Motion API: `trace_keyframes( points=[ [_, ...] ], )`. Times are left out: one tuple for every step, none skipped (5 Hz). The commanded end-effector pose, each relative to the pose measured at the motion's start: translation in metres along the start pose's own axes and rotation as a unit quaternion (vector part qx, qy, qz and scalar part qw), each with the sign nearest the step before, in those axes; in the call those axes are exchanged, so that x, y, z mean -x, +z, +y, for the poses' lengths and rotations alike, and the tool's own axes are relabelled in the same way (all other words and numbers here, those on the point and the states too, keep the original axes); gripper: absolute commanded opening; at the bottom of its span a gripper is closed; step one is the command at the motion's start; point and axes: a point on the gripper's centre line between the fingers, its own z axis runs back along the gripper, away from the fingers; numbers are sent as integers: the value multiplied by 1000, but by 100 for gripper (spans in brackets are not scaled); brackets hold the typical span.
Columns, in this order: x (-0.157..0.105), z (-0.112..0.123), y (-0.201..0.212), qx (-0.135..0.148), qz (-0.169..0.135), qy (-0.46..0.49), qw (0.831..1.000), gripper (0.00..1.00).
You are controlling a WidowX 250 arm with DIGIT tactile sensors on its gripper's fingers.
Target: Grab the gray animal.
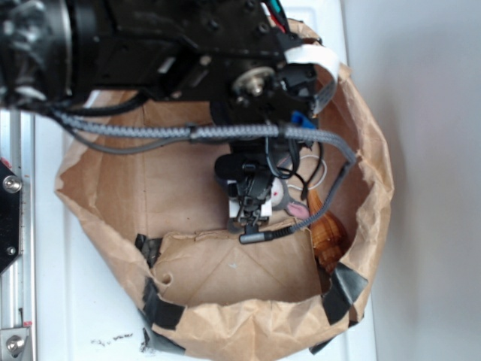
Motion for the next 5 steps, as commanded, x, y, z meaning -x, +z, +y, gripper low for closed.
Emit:
trace_keyframes(
  points=[
    [-4, -4, 1, 17, -9, 4, 1000, 100],
    [-2, -11, 3, 34, -11, 18, 999, 100],
    [-4, -17, 8, 47, -12, 33, 998, 100],
    [-6, -20, 8, 56, -7, 42, 998, 100],
    [-7, -20, 2, 48, -7, 39, 998, 100]
  ],
)
